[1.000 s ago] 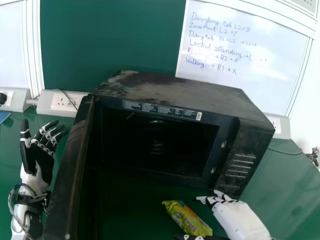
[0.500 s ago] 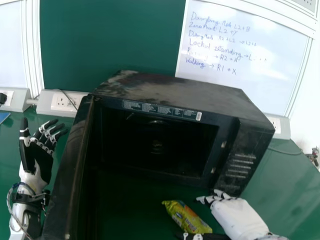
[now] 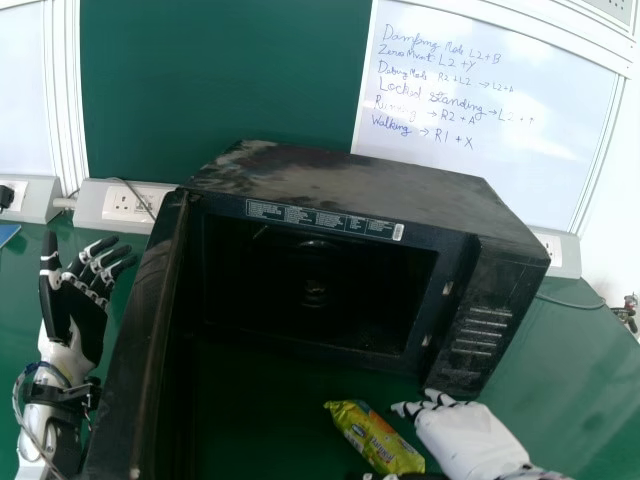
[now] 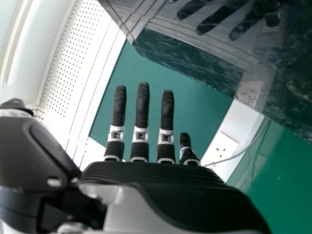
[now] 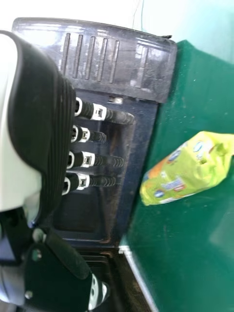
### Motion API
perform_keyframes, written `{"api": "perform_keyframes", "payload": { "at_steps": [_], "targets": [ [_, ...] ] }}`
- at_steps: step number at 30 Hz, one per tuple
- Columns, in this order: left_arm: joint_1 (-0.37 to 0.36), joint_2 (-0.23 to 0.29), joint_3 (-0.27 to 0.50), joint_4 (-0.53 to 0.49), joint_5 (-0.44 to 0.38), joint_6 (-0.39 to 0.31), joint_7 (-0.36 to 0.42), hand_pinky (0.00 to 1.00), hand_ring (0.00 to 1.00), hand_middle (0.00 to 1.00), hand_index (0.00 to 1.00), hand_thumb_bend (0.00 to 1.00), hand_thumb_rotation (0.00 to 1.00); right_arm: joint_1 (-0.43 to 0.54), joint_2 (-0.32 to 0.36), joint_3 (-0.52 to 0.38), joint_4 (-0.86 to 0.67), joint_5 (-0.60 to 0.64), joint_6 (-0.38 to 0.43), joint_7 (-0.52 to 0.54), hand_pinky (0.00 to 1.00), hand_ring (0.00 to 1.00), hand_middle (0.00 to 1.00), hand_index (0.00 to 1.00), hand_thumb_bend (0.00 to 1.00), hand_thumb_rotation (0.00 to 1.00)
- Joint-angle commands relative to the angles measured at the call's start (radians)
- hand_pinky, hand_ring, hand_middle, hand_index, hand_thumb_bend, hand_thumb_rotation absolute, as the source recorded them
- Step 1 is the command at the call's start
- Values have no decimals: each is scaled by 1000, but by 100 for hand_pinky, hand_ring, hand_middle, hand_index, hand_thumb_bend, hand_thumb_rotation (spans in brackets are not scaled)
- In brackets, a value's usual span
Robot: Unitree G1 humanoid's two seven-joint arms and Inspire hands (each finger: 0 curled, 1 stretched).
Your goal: Put biscuit inside oven
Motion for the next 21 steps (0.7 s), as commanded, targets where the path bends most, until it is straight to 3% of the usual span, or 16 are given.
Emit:
{"api": "perform_keyframes", "payload": {
  "at_steps": [1,8,21],
  "targets": [
    [-12,7,-2,-12,-1,10,5,73,68,66,66,82,48,-16,9,18,-2,-44,-17,26,75,88,88,91,98,55],
    [-12,6,-3,-28,2,23,18,71,67,65,65,81,48,6,53,62,-2,-103,-25,18,79,88,89,92,97,51],
    [-11,16,2,-17,1,16,1,70,66,64,64,84,48,39,44,121,25,-129,-23,0,78,88,88,89,96,51]
  ]
}}
